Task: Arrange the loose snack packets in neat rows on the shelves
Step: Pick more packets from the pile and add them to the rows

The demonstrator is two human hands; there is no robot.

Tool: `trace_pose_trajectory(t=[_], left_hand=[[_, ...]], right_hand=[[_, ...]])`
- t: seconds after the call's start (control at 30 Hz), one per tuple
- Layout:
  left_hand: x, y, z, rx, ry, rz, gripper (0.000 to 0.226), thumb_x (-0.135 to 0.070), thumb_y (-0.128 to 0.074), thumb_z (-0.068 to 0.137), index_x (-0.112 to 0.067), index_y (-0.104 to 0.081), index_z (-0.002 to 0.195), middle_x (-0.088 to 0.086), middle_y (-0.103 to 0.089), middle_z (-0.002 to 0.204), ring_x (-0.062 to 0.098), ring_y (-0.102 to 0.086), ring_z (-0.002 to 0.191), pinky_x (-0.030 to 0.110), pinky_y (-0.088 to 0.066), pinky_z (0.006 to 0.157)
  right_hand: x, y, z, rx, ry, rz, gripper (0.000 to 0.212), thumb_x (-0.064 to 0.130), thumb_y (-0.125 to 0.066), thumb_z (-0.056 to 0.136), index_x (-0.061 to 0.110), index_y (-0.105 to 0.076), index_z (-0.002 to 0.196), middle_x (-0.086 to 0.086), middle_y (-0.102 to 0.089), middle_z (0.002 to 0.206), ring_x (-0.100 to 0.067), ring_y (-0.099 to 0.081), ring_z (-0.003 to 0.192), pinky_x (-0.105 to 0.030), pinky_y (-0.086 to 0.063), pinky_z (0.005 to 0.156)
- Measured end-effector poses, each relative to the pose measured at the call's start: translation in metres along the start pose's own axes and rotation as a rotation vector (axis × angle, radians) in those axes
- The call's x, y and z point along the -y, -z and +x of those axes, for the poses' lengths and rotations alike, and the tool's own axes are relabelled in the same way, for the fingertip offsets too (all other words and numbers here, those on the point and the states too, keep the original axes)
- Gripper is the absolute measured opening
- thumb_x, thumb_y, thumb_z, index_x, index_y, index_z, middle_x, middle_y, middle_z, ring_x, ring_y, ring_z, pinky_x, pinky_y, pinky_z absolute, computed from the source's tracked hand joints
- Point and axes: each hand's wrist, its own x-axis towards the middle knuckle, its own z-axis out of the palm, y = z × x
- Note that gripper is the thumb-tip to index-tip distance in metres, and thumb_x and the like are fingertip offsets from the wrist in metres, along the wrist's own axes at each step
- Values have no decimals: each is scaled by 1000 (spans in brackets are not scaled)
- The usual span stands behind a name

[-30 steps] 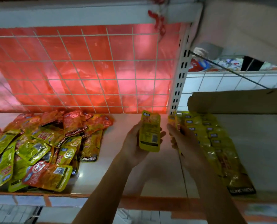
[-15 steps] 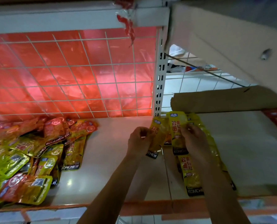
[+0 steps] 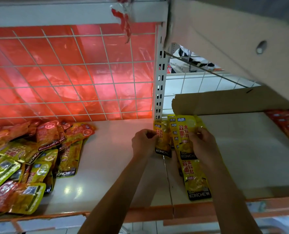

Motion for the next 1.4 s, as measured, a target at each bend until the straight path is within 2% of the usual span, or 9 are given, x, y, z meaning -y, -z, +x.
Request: trace_pose_trajectory(t=[0.2, 0.33, 0.43, 0.57, 0.73, 0.87, 1.0, 1.23, 1.4], left_hand=[[-2, 2, -3, 39, -44, 91, 17, -26, -74, 83, -15, -72, 96, 1, -72, 95, 19, -67, 90, 39, -54, 88], [-2, 3, -3, 48, -90, 164, 17, -29, -72, 85, -18, -71, 97, -2, -72, 99, 15, -65, 92, 31, -51, 87], [0, 2, -2, 52, -117, 232, 17, -31, -71, 84, -19, -70, 97, -3, -72, 99, 13, -64, 93, 24, -44, 81], [2, 1, 0, 53, -143, 276, 13, -31, -71, 84, -21, -69, 93, -4, -71, 97, 12, -64, 90, 22, -38, 75], [2, 2, -1, 14, -220, 347, 19, -33, -64, 90, -19, -71, 102, 1, -66, 105, 14, -61, 89, 25, -38, 75], [-4, 5, -11, 61, -219, 20, 25, -35, -52, 97, -17, -69, 99, -1, -71, 91, 15, -66, 80, 28, -50, 74], [-7, 8, -17, 209, -39, -354, 11, -23, -68, 88, -22, -66, 100, -3, -73, 80, 7, -69, 66, 21, -53, 57], [14, 19, -13, 125, 98, -361, 16, -18, -73, 84, -18, -66, 98, 0, -74, 81, 10, -71, 65, 23, -55, 56], [18, 17, -14, 120, 48, -164, 13, -26, -73, 84, -28, -63, 91, -6, -72, 81, 9, -71, 63, 32, -61, 59]], right_hand=[[-1, -1, -2, 11, 9, -70, 26, 22, -52, 95, 14, -60, 118, -1, -65, 86, -18, -62, 72, -35, -51, 67], [-1, -4, -3, -3, 43, -136, 27, 24, -52, 95, 17, -58, 120, 9, -61, 87, -6, -57, 72, -26, -43, 60], [-1, -6, -5, -19, 52, -152, 30, 23, -53, 94, 16, -56, 123, 2, -61, 98, -12, -56, 80, -32, -45, 74], [0, -9, -6, -27, 74, -190, 33, 21, -53, 93, 14, -54, 126, 0, -59, 103, -16, -53, 87, -32, -42, 78], [0, -14, -9, 4, 95, -192, 41, 20, -54, 93, 18, -48, 133, -1, -63, 103, -14, -59, 82, -27, -42, 67], [0, -23, -13, 22, 131, -195, 36, 18, -54, 93, 19, -49, 129, 10, -59, 87, 4, -51, 69, -21, -37, 58], [1, -31, -19, 70, 165, -246, 36, 19, -53, 93, 21, -50, 129, 13, -55, 91, 2, -50, 72, -16, -35, 58], [5, -29, -20, 2, 306, -457, 34, 18, -56, 93, 11, -58, 126, -6, -62, 121, -22, -54, 115, -31, -39, 92], [3, -28, -19, -9, 304, -507, 36, 18, -57, 92, 12, -59, 127, -6, -59, 128, -24, -45, 124, -33, -34, 99]])
